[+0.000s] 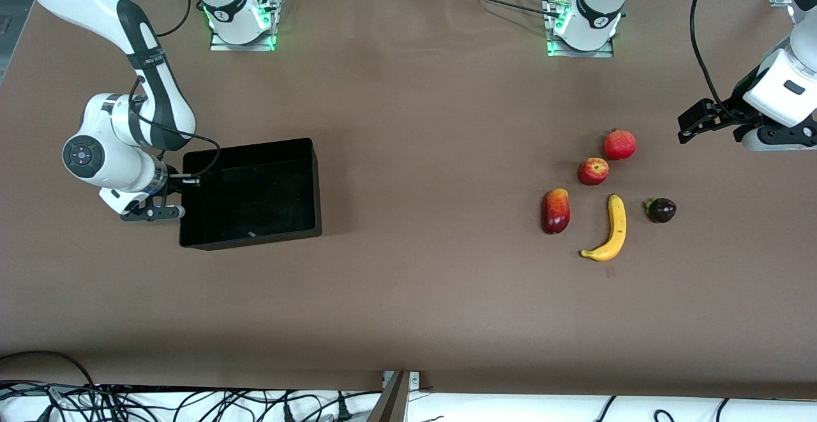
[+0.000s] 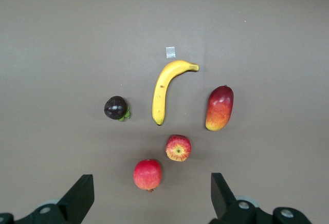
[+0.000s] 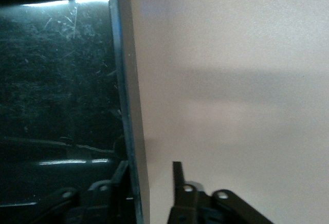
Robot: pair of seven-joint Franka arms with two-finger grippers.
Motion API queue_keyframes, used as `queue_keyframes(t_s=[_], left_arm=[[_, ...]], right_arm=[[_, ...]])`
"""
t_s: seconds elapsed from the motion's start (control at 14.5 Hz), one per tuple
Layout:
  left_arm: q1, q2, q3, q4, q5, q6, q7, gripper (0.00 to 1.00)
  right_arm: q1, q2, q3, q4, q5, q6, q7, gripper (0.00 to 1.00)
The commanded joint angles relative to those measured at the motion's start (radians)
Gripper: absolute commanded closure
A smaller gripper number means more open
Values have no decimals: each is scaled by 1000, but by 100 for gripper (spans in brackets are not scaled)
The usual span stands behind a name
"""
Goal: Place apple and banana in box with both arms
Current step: 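Reach the right gripper down to the black box's side wall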
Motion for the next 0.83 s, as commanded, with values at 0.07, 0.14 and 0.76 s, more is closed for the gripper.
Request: queue_keyframes(t_s=[0.07, 0.14, 0.76], left_arm=[[13, -11, -11, -4, 18, -10, 16, 0], [13, -11, -13, -4, 18, -10, 16, 0], [13, -11, -13, -4, 18, -10, 17, 0]], right_arm=[[-12, -14, 10, 14, 22, -2, -10, 100], [-9, -18, 14, 27, 22, -5, -11, 100], [125, -22, 106, 358, 143, -352, 125, 100]])
